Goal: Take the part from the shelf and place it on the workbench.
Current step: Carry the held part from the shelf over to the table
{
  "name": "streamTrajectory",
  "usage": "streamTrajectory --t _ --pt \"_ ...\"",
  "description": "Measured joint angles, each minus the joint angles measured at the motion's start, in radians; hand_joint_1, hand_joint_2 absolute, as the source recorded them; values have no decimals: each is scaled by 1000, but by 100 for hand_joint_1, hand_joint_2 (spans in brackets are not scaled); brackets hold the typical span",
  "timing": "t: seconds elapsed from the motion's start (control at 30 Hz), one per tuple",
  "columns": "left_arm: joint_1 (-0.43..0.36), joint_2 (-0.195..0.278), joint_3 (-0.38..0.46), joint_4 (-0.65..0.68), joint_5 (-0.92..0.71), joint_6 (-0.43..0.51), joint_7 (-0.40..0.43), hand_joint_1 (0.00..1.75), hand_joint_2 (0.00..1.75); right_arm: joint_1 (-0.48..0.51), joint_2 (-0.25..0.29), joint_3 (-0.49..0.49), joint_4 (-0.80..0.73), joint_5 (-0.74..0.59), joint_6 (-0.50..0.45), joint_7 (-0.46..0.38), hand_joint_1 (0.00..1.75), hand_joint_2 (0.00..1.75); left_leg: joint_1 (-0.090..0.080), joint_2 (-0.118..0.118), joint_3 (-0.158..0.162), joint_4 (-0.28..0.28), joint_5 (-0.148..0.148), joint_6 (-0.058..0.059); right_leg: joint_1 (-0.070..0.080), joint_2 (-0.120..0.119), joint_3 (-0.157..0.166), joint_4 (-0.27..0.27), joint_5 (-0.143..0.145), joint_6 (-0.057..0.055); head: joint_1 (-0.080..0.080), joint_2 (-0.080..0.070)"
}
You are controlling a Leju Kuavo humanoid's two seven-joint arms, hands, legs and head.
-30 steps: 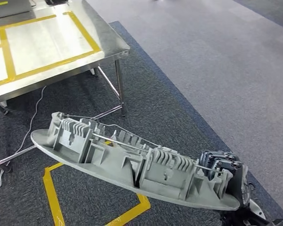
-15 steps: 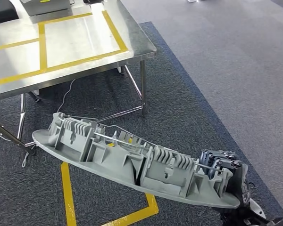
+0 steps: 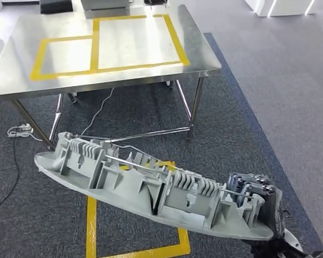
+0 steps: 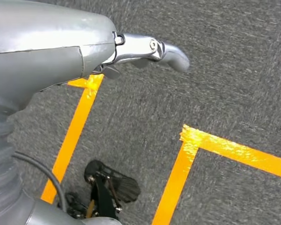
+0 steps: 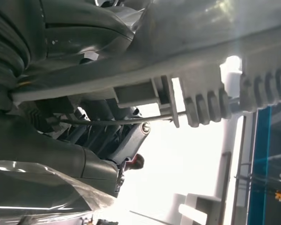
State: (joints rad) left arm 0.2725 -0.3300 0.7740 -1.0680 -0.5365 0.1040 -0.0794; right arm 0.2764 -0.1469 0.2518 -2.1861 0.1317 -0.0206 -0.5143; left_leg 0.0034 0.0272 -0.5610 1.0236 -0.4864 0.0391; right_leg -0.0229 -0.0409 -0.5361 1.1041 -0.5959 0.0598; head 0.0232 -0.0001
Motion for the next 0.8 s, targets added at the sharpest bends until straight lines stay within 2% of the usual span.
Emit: streamTrajectory --t 0.03,0.07,0.1,0.13,0.17,0.23,0.27,0.3,0.37,0.4,0.47,0.5,0.57,0.6,0.63,0.67,0.7,0.73,0.77,0.8 --pt "-1 0 -1 0 0 0 0 0 175 1 0 0 0 0 0 0 175 175 -1 -5 1 0 -2 3 0 22 -36 62 -29 0 3 0" --pt "-1 0 -2 0 0 -1 0 0 175 2 0 0 0 0 0 0 175 175 -2 -10 2 0 -5 6 1 33 -77 125 -52 1 5 0" --pt "-1 0 -2 0 0 -2 0 0 175 3 0 0 0 0 0 0 175 175 -3 -16 4 1 -7 7 1 38 -110 168 -61 1 7 0" --pt "0 0 -2 0 0 -2 0 0 175 4 0 0 0 0 0 0 175 175 -4 -21 8 1 -11 7 2 39 -126 177 -49 0 7 0" --pt "0 0 -1 0 0 -3 0 0 175 4 0 0 0 0 0 0 175 175 -4 -27 14 1 -15 6 2 39 -124 149 -16 -2 7 0" --pt "0 0 -1 0 0 -3 0 0 175 4 0 0 1 0 0 1 175 175 -4 -35 30 1 -26 0 2 40 -83 25 70 -8 8 0" --pt "0 0 -1 0 0 -3 0 0 175 4 0 0 1 0 0 1 175 175 -5 -38 35 2 -31 -4 4 41 -65 -30 88 -12 8 0" --pt "0 0 -2 0 0 -3 0 0 175 4 0 0 1 0 0 1 175 175 -5 -40 36 2 -35 -9 7 42 -52 -62 96 -17 8 0" --pt "0 1 -2 0 0 -3 0 0 175 5 0 0 1 -1 0 0 175 175 -6 -41 38 6 -38 -22 11 42 -46 -78 88 -30 6 0" --pt "0 1 -1 0 0 -3 0 0 175 6 0 0 0 0 0 0 175 175 -5 -40 39 10 -39 -28 10 43 -37 -80 93 -36 6 0" --pt "-1 2 -2 -1 0 -2 0 0 175 5 0 -1 0 0 0 0 175 175 -4 -38 22 59 -46 -38 6 39 -17 -88 92 -46 2 0" --pt "-1 2 -2 -1 0 -2 0 0 175 5 0 -1 0 0 0 0 175 175 -3 -37 -5 110 -57 -43 4 38 -5 -92 89 -50 0 0" --pt "-1 3 -3 -1 0 -2 0 0 175 4 0 -2 0 -1 0 0 175 175 -1 -36 -81 232 -103 -50 3 36 8 -93 79 -55 -4 0" --pt "-1 3 -3 -1 0 -2 0 0 175 4 0 -2 0 -1 0 0 175 175 0 -36 -115 276 -126 -52 3 37 15 -93 72 -55 -5 0" --pt "-1 3 -2 -1 0 -2 0 0 175 5 0 -2 0 -1 0 0 175 175 1 -36 -137 293 -136 -52 3 37 24 -93 64 -55 -4 0" --pt "-1 3 -2 -1 0 -2 0 0 175 5 0 -2 0 0 0 0 175 175 1 -36 -144 277 -125 -51 3 38 36 -94 55 -53 -5 0" --pt "0 3 -2 -1 0 -2 0 0 175 5 0 -2 0 0 0 0 175 175 1 -35 -137 231 -91 -48 3 38 49 -94 45 -51 -5 0" --pt "0 3 -2 -1 0 -2 0 0 175 6 0 -2 0 -1 0 0 175 175 0 -34 -122 167 -38 -43 3 38 59 -95 34 -48 -5 0" --pt "0 3 -1 -1 0 -2 0 0 175 5 0 -2 0 -1 0 0 175 175 -2 -33 -110 110 0 -38 5 39 71 -94 23 -44 -6 0" --pt "0 3 0 -1 0 -2 0 0 175 5 0 -2 0 -1 0 0 175 175 -5 -32 -102 69 24 -33 6 39 76 -95 12 -39 -5 0"
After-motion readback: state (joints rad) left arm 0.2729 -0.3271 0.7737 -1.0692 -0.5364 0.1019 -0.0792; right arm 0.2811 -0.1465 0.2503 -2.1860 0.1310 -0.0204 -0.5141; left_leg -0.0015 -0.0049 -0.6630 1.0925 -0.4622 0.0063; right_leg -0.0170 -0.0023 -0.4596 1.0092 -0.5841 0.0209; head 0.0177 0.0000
